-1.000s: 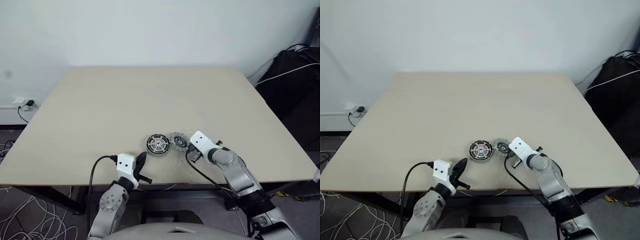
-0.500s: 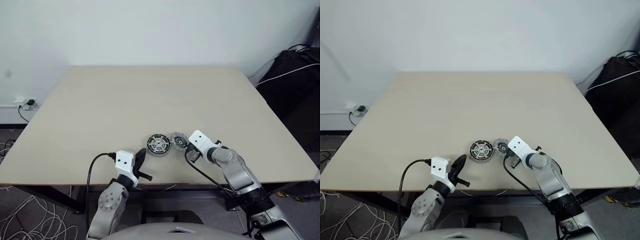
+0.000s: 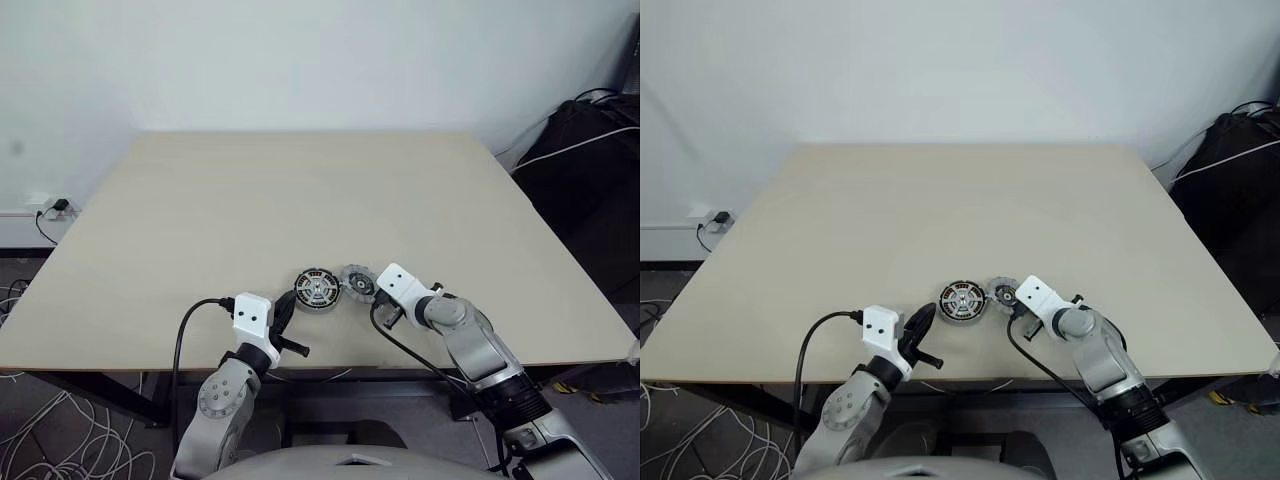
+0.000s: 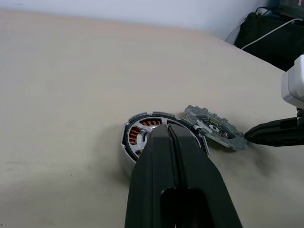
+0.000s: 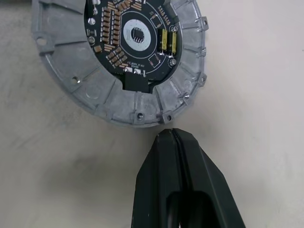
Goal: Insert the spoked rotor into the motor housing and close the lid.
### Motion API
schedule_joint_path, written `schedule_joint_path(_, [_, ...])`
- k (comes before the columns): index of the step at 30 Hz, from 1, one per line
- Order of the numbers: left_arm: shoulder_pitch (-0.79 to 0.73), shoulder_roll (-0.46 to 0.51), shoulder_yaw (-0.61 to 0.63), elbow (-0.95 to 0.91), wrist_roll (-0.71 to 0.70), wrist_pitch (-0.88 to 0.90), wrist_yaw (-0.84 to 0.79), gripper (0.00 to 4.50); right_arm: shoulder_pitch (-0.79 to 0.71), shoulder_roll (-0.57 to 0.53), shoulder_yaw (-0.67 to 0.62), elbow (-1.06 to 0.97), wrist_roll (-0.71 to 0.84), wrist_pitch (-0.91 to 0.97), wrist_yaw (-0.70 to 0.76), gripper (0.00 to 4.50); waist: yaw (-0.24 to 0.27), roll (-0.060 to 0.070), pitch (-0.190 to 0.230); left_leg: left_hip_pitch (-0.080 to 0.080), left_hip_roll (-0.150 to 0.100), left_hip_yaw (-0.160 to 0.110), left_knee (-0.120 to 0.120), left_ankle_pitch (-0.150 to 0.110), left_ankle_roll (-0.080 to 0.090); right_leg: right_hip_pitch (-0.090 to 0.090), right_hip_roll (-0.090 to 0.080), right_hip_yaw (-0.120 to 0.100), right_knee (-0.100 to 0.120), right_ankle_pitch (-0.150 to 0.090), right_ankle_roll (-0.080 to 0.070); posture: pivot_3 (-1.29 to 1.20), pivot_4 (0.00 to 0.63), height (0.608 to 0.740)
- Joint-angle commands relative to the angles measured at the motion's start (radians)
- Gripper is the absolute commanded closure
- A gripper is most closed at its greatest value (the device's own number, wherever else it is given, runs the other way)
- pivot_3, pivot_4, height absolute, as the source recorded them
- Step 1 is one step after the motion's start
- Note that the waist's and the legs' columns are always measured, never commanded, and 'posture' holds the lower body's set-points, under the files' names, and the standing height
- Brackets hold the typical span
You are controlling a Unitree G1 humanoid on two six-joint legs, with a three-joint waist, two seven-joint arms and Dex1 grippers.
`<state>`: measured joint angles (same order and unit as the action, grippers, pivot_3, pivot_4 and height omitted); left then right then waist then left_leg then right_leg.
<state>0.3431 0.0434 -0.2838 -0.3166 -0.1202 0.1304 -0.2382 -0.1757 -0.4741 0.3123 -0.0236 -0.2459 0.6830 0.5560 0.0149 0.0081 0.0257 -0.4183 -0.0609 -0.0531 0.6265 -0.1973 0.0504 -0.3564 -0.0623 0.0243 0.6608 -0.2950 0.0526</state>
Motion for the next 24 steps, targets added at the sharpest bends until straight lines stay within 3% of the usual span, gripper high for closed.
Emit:
schedule_joint_path(1, [-0.004, 0.002, -0.002, -0.047, -0.007, -0.002, 0.002, 4.50, -0.014, -0.008, 0.001, -0.038, 0.009, 0.006, 0.018, 4.47, 0.000, 0.000, 0.000, 0.000, 0.000, 0.000, 0.000, 0.000, 0.000, 0.000, 0.000, 0.000, 0.000, 0.000, 0.000, 0.00, 0.000, 0.740])
schedule_joint_path(24, [-0.019, 0.007, 0.014, 0.101, -0.009, -0.110, -0.039, 4.50, 0.091, 0.132, -0.199, 0.028, 0.218, -0.331, -0.081, 4.47, -0.002, -0.001, 0.005, 0.000, 0.000, 0.000, -0.001, 0.000, 0.000, 0.000, 0.000, 0.000, 0.000, 0.000, 0.000, 0.00, 0.000, 0.740])
